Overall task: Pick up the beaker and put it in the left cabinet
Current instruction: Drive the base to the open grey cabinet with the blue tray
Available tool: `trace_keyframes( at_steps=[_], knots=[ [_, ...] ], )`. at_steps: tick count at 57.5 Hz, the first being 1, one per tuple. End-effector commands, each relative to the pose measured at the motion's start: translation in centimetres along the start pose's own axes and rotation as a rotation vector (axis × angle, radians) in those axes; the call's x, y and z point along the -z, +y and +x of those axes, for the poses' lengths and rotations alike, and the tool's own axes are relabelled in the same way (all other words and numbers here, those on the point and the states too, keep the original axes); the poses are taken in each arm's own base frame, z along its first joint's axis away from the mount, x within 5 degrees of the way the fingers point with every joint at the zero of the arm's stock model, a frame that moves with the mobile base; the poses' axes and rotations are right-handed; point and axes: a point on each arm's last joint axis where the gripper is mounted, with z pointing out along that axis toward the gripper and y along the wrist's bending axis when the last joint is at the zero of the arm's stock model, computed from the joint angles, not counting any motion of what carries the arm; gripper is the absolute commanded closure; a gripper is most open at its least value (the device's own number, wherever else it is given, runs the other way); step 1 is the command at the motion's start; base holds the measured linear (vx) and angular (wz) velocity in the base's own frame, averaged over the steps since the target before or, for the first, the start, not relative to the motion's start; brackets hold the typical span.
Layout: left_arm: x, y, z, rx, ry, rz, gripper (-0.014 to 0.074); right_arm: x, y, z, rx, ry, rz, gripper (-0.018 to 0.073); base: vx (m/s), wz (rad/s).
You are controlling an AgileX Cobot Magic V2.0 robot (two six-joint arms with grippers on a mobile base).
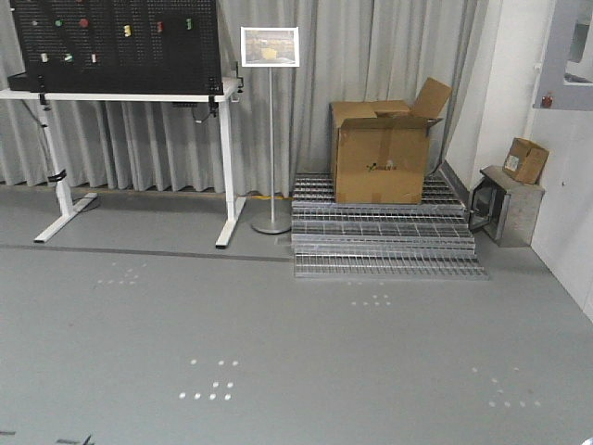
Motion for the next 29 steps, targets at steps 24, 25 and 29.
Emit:
trace_keyframes(
  at_steps=[24,25,29],
  knots=[
    [0.14,0.03,-0.32,0.012,-0.087,-0.004,0.0595,0.17,0.21,-1.33,0.021,-0.066,-0.028,0.0564,0.63,-0.08],
    [0.14,0.03,-0.32,0.012,-0.087,-0.004,0.0595,0.17,0.21,-1.33,0.021,-0.066,-0.028,0.0564,0.62,-0.03],
    [0.14,0.03,-0.32,0.012,-0.087,-0.004,0.0595,0.17,0.21,-1.33,0.021,-0.066,-0.028,0.0564,0.62,-0.01]
  ],
)
